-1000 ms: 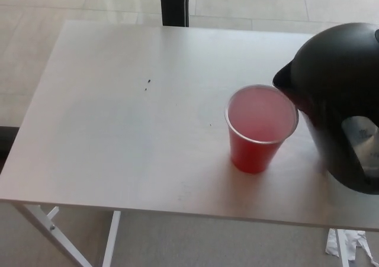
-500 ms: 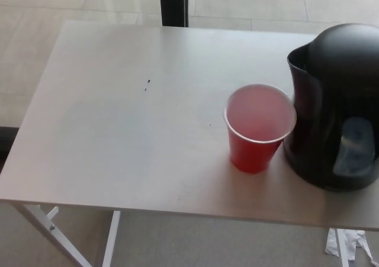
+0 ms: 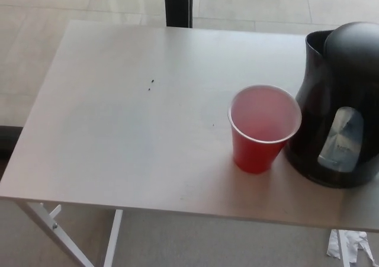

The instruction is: The robot uses its right hand to lift up a kettle kept on the middle of the desk by its handle and tilt it into a glass kept next to it to pour out water

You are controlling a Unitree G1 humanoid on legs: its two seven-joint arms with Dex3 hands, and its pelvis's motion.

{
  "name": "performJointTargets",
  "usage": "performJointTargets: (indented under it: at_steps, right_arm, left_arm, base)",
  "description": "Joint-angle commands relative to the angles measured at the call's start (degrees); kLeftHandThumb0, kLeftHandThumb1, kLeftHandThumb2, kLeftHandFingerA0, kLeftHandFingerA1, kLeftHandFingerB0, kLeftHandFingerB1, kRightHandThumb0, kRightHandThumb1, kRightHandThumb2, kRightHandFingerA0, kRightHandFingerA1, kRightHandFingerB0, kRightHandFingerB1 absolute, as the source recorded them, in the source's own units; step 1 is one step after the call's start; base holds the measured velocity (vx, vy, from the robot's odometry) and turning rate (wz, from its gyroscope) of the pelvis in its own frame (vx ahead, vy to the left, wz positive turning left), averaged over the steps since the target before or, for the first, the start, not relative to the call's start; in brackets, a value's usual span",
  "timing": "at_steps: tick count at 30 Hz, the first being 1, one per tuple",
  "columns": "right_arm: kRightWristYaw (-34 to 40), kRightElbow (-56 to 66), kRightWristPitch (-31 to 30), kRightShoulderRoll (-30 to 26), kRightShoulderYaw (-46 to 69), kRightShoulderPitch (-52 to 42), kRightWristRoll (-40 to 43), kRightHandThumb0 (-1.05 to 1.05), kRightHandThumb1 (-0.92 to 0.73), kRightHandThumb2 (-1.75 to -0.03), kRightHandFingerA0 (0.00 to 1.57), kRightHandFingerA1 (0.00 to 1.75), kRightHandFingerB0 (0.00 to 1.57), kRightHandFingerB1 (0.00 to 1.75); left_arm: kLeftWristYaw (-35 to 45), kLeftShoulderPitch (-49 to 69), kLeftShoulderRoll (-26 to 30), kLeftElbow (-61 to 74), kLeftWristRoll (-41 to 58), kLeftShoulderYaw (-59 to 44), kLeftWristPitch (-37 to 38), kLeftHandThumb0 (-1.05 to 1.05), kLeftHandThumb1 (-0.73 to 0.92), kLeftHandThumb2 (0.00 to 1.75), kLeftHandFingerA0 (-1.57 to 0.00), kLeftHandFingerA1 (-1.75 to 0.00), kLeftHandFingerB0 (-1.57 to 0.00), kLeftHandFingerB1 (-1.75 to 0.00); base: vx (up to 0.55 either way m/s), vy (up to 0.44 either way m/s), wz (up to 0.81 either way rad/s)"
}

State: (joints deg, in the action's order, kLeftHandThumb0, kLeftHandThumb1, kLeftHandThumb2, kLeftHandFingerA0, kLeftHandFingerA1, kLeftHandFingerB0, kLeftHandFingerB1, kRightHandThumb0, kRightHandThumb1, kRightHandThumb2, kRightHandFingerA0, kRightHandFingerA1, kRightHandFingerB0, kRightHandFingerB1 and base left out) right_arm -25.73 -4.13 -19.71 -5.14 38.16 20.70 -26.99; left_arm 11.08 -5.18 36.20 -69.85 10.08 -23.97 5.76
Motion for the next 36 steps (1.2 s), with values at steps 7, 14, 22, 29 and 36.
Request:
performJointTargets:
  at_steps: [7, 14, 22, 29, 36]
  right_arm:
    - [-14.3, -0.81, 2.4, -11.72, -9.14, -9.57, 14.54, -0.83, -0.39, -0.73, 0.0, 0.0, 0.0, 0.0]
    - [-13.58, -1.09, 3.87, -13.79, -9.52, -9.76, 20.23, -0.84, -0.46, -0.71, 0.0, 0.0, 0.0, 0.0]
    - [-6.67, -1.51, 7.99, -12.79, -8.34, -9.97, 22.6, -0.96, -0.55, -0.58, 0.0, 0.0, 0.0, 0.0]
    - [-4.01, -3.76, 8.82, -16.93, -6.72, -12.39, 24.55, -0.94, -0.54, -0.58, 0.0, 0.0, 0.0, 0.0]
    - [-7.52, -6.78, 7.78, -23.94, -2.05, -19.61, 29.1, -0.95, -0.6, -0.95, 0.0, 0.21, 0.0, 0.0]
  left_arm:
    - [-0.45, 0.99, 0.84, -0.46, 0.83, -1.32, 0.87, -0.77, 0.9, 0.66, -0.76, -0.61, -0.72, -0.56]
    - [-0.35, 1.71, 0.86, 0.03, 0.27, -0.87, 1.31, -0.77, 0.92, 0.67, -0.72, -0.6, -0.68, -0.56]
    - [-0.38, 1.64, 0.64, -0.12, 0.21, -1.0, 1.11, -0.76, 0.92, 0.67, -0.74, -0.62, -0.69, -0.57]
    - [-0.64, 1.69, 0.58, -0.22, 0.65, -1.65, 0.73, -0.75, 0.92, 0.67, -0.73, -0.61, -0.7, -0.56]
    - [-0.56, 1.81, 0.53, -0.21, 0.5, -1.95, 0.9, -0.76, 0.92, 0.66, -0.74, -0.61, -0.71, -0.57]
  base:
    - [0.0, 0.0, 0.0]
    - [0.0, 0.0, 0.0]
    - [0.0, 0.0, 0.0]
    - [0.0, 0.0, 0.0]
    - [0.0, 0.0, 0.0]
